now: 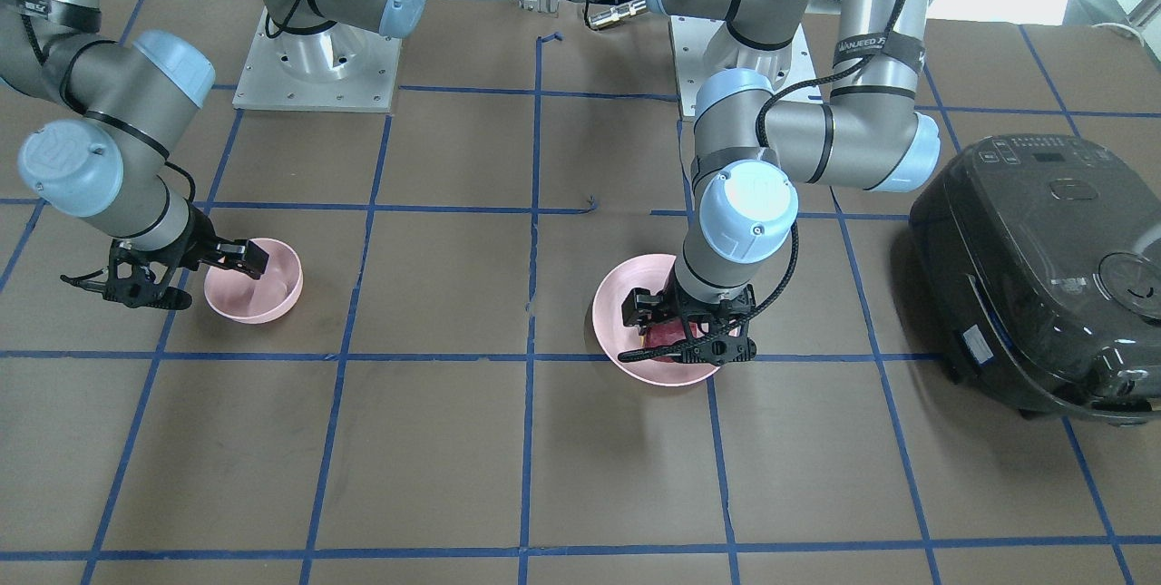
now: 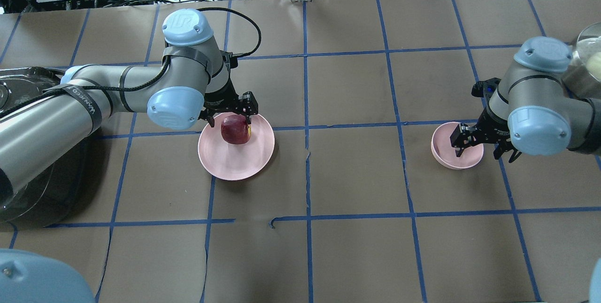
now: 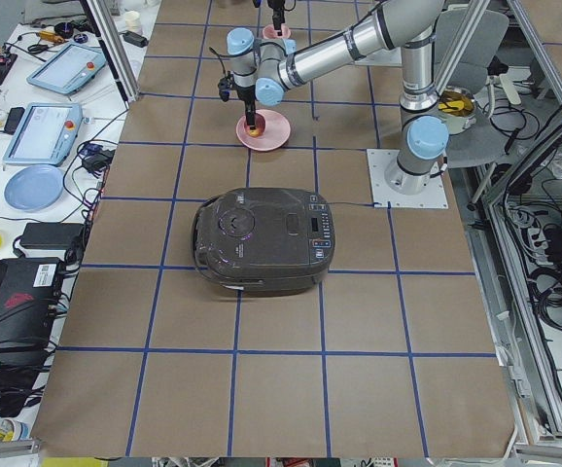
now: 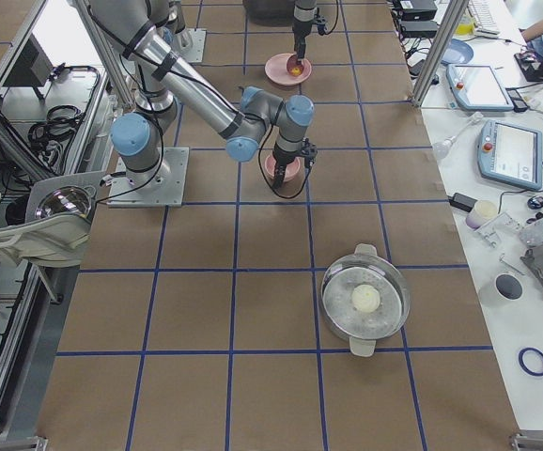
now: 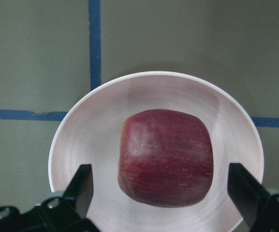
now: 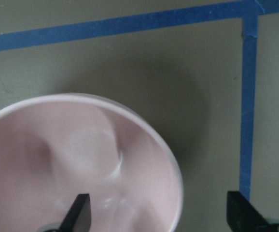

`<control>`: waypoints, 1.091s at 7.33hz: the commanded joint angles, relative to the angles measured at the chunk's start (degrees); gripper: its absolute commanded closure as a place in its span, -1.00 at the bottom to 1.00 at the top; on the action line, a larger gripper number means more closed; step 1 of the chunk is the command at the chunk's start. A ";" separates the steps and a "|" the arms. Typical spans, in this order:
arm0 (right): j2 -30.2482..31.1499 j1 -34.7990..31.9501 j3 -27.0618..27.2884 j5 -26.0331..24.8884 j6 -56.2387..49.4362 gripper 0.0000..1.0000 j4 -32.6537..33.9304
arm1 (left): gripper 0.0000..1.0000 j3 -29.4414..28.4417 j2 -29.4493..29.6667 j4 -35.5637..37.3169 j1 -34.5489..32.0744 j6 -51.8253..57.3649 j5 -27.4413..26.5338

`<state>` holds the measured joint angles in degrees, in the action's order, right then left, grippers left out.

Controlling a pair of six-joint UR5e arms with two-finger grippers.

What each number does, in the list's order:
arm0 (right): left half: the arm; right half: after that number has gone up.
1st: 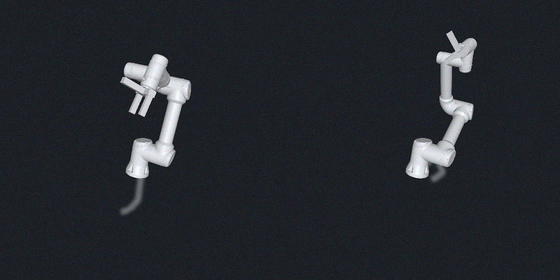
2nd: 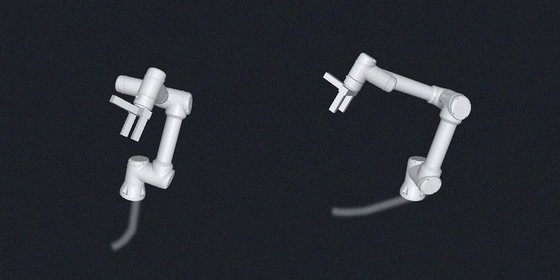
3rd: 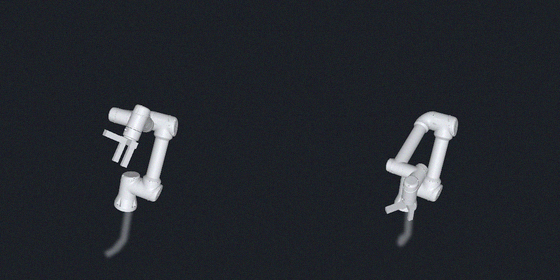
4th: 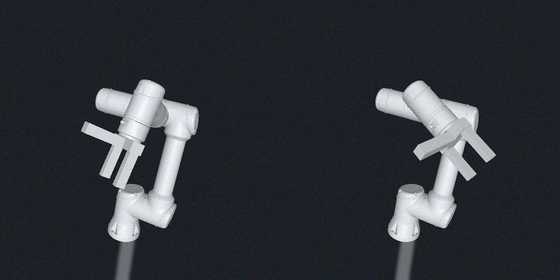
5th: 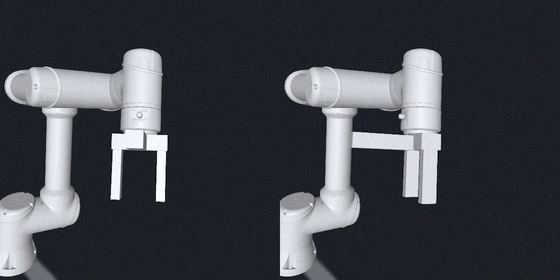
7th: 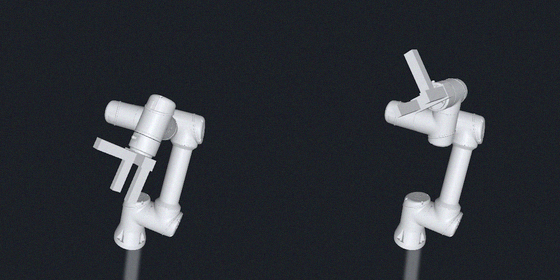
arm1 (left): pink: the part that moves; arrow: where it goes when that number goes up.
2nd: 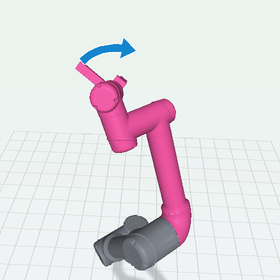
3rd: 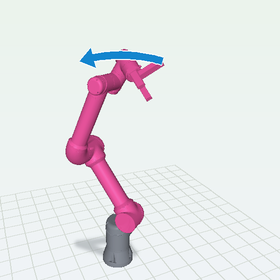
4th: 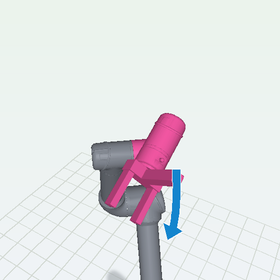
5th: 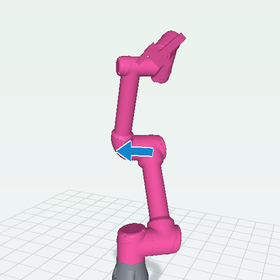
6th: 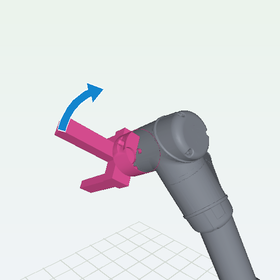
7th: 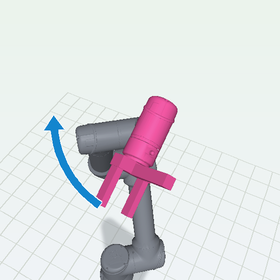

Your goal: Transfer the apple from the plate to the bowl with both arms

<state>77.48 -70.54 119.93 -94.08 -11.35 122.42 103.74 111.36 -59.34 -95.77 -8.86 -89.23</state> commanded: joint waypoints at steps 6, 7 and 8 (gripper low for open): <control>1.17 -0.73 -3.98 8.61 -0.60 1.00 -4.00 | -0.96 0.50 2.98 2.04 -0.03 0.25 0.28; 1.35 -2.31 -5.22 10.82 -0.77 1.00 -6.30 | -0.96 0.50 3.16 2.13 -0.03 0.34 0.37; 1.36 -4.85 -5.92 13.02 -0.69 1.00 -7.01 | -0.96 0.50 3.24 2.13 -0.03 0.34 0.37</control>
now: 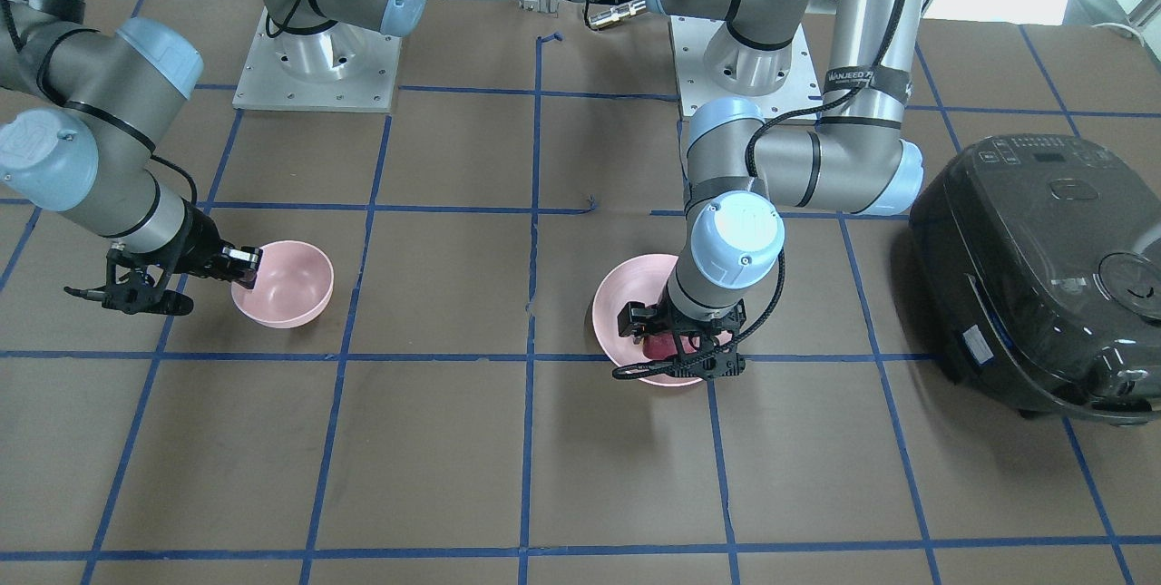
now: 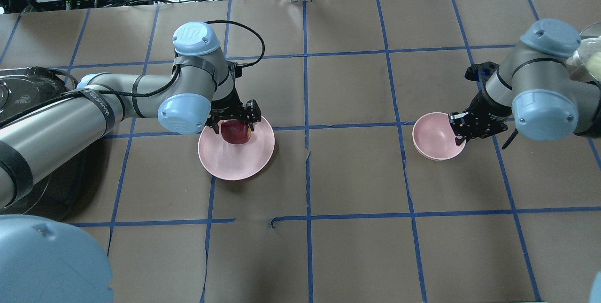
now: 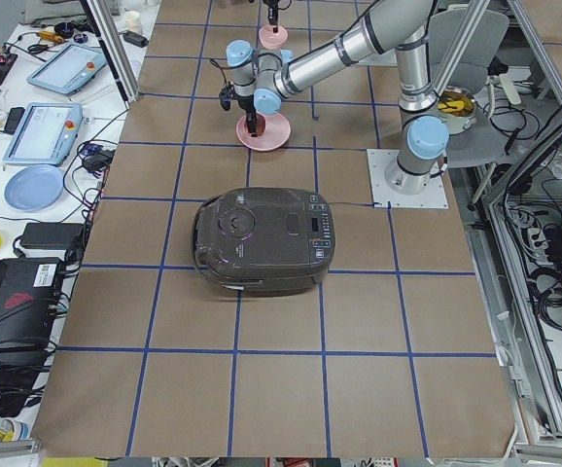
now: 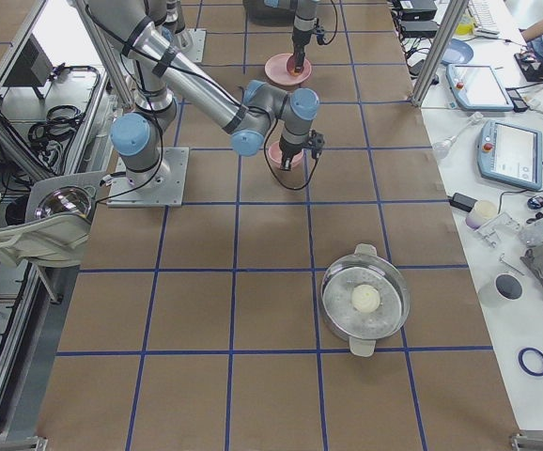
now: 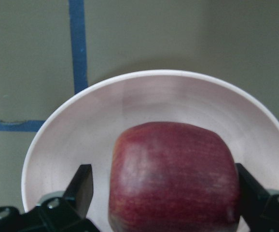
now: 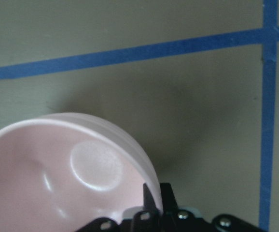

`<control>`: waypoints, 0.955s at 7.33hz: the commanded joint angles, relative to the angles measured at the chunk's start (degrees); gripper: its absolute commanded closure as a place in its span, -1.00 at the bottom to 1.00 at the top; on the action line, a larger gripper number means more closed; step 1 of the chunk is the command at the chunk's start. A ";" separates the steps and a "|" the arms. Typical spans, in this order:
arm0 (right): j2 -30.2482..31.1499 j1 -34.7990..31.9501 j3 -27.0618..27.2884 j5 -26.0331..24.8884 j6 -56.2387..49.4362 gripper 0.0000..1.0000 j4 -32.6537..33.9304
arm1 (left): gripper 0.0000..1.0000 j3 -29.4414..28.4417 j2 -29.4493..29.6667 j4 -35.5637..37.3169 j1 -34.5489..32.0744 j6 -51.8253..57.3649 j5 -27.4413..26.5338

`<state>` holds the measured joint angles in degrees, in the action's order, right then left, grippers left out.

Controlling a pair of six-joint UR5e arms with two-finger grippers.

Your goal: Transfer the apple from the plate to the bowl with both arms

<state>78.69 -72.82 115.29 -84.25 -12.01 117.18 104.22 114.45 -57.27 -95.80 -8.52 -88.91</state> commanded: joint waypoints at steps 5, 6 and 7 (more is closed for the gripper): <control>-3.01 -9.27 2.47 13.15 3.31 1.00 -1.00 | -0.11 0.02 0.07 0.14 0.00 1.14 0.05; -3.10 -9.36 2.75 13.24 3.48 1.00 -1.16 | 0.14 -0.07 -0.54 0.23 0.00 3.84 -0.12; -3.19 -10.31 2.75 13.07 4.09 1.00 -1.17 | 0.25 -0.59 -1.68 0.23 0.00 4.04 -0.91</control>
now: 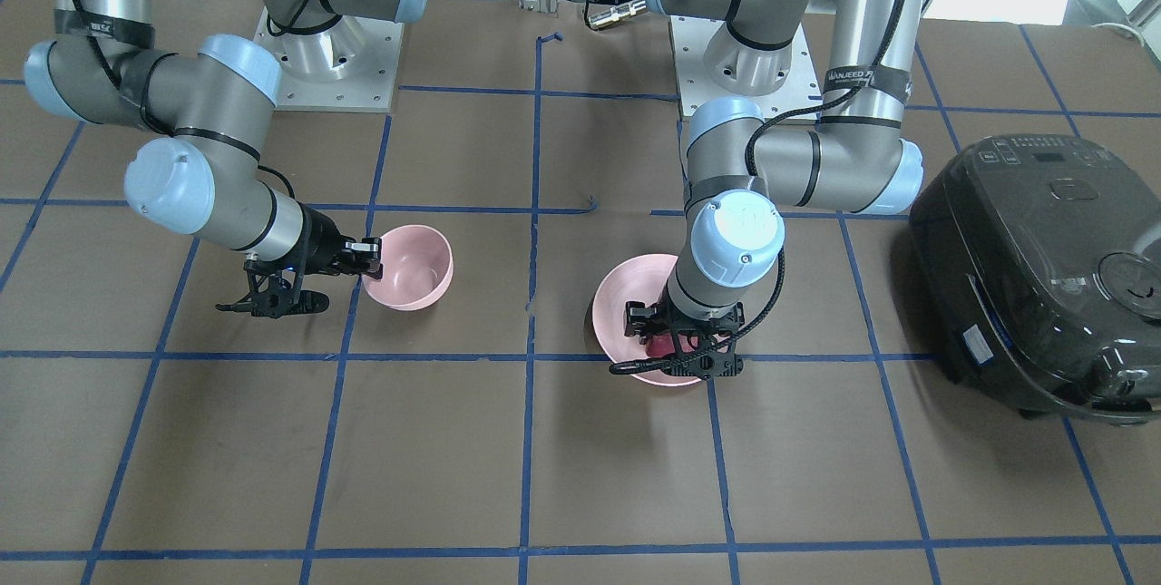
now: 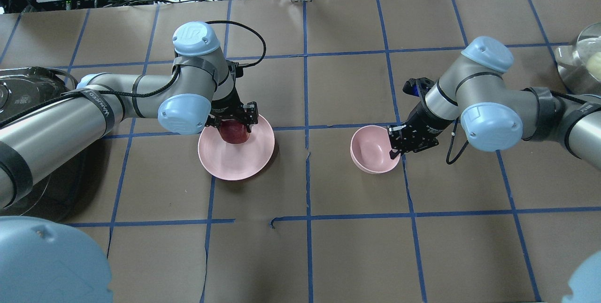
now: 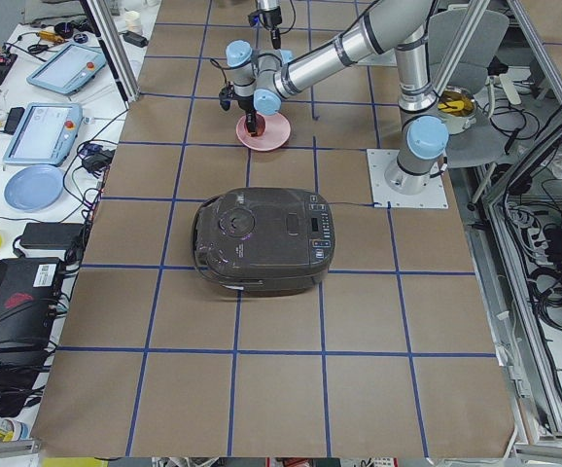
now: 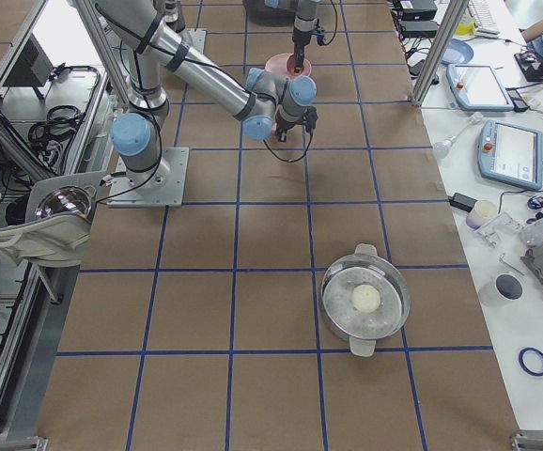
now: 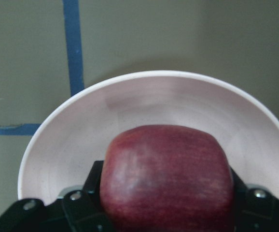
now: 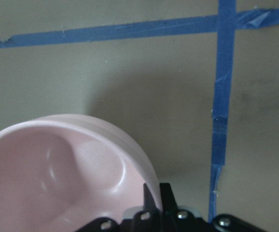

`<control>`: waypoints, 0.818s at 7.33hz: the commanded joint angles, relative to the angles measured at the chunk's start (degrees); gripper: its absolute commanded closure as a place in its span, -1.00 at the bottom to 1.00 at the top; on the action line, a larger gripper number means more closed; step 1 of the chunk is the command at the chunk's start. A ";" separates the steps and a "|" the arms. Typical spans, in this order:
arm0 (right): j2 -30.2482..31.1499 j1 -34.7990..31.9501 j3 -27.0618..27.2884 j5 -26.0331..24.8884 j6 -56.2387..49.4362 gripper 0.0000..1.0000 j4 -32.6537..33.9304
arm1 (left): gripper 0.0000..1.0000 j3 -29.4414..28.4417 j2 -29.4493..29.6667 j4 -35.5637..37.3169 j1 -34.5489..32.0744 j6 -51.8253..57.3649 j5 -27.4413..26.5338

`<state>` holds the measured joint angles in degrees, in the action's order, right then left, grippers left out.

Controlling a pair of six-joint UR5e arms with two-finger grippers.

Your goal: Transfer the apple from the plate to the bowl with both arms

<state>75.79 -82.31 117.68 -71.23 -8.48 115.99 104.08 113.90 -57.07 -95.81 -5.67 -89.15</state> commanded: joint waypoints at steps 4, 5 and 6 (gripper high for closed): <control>-0.29 -4.27 0.01 -6.68 4.26 1.00 0.38 | 0.71 -1.24 -5.35 -0.41 0.54 1.63 -1.91; -0.29 -4.35 0.18 -6.29 5.05 0.62 0.38 | 0.75 -1.51 -5.88 -0.15 0.54 1.63 -1.82; -0.12 -4.35 -0.16 -6.55 5.23 -0.50 0.38 | 0.92 -2.81 -6.23 -0.85 -0.16 1.28 -1.91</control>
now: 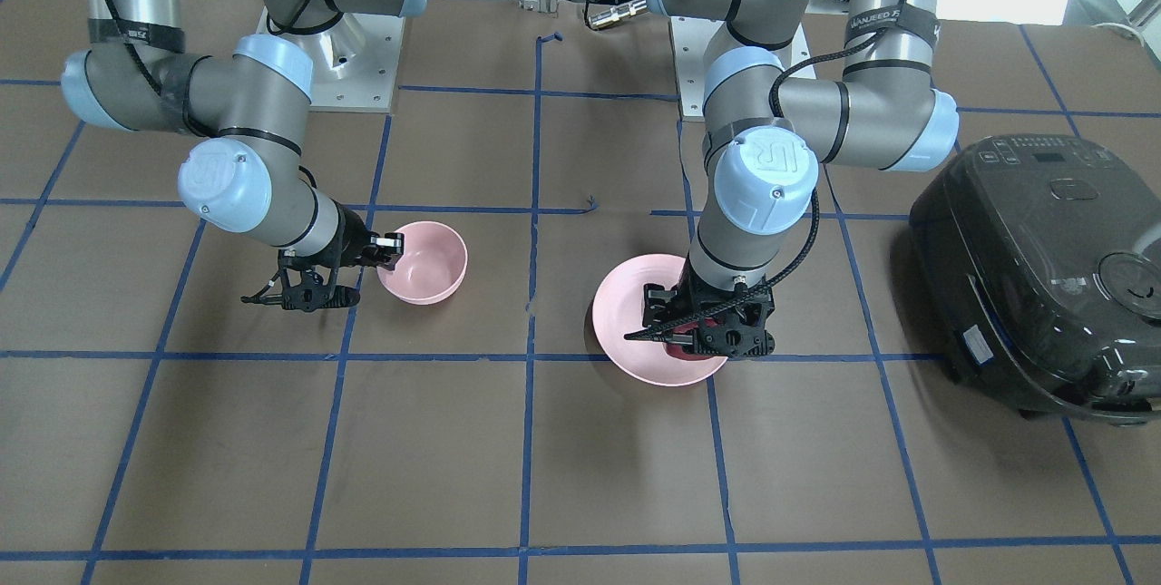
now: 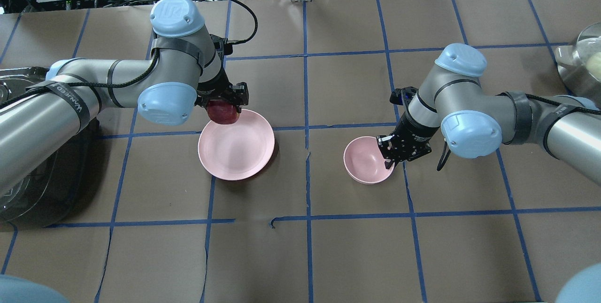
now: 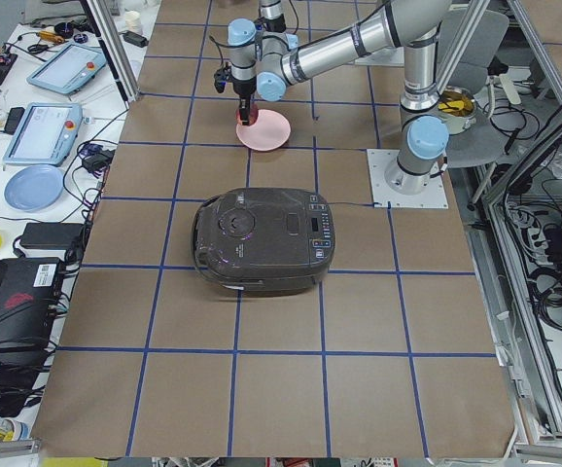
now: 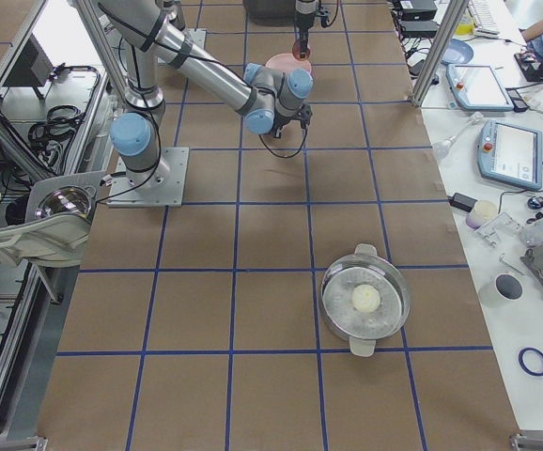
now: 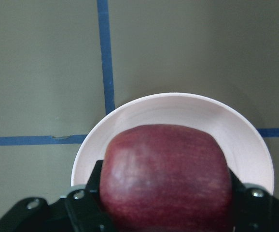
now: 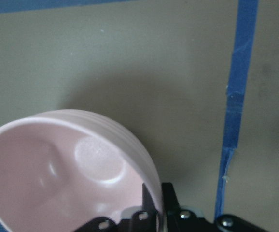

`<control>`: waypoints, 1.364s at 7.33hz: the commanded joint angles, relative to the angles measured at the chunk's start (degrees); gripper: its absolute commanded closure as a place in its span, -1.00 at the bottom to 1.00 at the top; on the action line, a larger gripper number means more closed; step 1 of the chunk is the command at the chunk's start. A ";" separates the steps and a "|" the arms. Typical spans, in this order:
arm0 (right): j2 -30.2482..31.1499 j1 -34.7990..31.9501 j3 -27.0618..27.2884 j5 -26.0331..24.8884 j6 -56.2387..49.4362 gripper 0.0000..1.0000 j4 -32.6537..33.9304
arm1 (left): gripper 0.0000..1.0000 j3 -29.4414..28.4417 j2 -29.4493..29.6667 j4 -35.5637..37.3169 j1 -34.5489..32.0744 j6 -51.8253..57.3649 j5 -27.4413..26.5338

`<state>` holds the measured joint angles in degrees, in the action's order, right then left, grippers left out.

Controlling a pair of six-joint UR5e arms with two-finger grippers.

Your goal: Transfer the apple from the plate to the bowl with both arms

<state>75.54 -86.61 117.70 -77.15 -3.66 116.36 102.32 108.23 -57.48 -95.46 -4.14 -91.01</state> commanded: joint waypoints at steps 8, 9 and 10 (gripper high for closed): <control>8.29 4.16 -27.35 -13.01 0.23 -1.00 -18.29 | 1.00 -9.13 -0.04 -2.54 -21.49 -28.42 2.24; 9.52 4.34 -27.35 -13.55 0.32 -1.00 -17.93 | 1.00 -9.33 1.09 -1.77 -24.48 -32.21 2.33; 9.80 4.34 -27.43 -13.55 0.32 -1.00 -17.93 | 1.00 -9.42 3.02 3.12 -26.78 -34.68 2.68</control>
<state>84.46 -82.45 90.46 -90.21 -3.37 98.26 93.44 109.27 -58.22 -118.73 -34.73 -88.70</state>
